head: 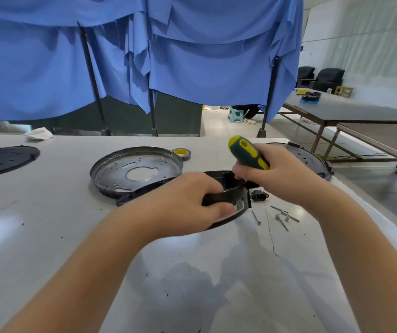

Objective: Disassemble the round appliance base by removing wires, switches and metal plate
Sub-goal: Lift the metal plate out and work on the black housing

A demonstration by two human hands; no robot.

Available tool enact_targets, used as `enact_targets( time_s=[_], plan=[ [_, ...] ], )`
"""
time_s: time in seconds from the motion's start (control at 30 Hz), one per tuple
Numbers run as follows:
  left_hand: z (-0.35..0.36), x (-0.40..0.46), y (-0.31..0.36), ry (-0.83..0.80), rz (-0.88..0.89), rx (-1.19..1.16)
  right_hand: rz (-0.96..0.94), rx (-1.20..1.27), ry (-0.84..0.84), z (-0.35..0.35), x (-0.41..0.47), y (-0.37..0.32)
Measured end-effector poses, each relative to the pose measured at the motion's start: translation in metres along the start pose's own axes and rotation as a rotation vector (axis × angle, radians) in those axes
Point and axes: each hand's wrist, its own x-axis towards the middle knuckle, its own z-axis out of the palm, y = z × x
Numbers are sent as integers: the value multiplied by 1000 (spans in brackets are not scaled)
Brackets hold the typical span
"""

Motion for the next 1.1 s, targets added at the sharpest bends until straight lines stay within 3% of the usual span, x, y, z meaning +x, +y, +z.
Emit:
enact_targets(
  time_s=[0.3, 0.53, 0.8, 1.1],
  plan=[
    [-15, 0, -10, 246, 30, -140, -121, 189, 367, 0, -1, -12],
    [-13, 2, -11, 302, 77, -131, -68, 157, 425, -1, 0, -9],
    [2, 2, 1, 162, 97, -88, -33, -48, 154, -10, -1, -1],
    [42, 8, 12, 77, 219, 102, 189, -261, -204, -17, 1, 23]
  ],
)
